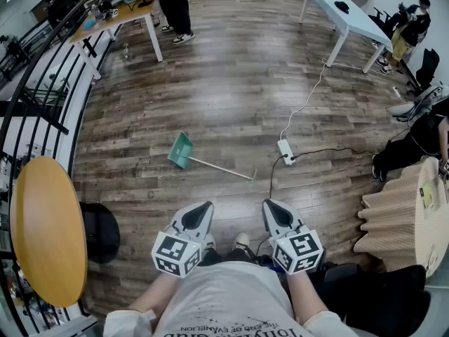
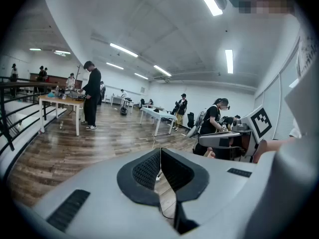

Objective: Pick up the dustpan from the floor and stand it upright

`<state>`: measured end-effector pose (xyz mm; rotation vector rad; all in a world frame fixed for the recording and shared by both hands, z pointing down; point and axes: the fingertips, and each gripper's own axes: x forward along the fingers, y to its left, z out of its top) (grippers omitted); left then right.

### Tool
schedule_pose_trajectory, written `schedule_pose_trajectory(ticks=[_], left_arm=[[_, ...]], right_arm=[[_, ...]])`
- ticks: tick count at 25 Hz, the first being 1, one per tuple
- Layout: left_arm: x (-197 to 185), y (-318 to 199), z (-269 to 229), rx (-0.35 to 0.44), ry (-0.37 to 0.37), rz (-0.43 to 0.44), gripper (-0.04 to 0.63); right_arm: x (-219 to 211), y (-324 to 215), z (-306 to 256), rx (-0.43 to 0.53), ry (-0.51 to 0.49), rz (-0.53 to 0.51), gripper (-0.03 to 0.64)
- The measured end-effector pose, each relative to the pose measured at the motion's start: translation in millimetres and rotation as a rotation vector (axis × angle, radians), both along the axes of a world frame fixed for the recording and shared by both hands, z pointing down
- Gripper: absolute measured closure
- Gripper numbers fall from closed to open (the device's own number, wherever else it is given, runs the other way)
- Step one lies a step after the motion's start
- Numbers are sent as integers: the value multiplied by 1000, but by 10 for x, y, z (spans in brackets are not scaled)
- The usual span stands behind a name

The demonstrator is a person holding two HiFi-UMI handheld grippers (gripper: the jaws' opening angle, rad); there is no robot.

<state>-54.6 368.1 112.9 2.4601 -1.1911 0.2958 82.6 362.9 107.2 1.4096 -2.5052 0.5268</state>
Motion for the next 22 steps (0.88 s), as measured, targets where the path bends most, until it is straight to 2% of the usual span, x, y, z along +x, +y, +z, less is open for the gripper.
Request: schedule_pose_trajectory(ticks=[14, 22], left_arm=[[-377, -94, 34, -10, 27, -13, 569], [-822, -198, 146, -26, 31, 29, 569]], right_arm=[[-295, -42, 101, -16, 21, 5, 591], [-386, -201, 18, -6, -9, 119, 591]])
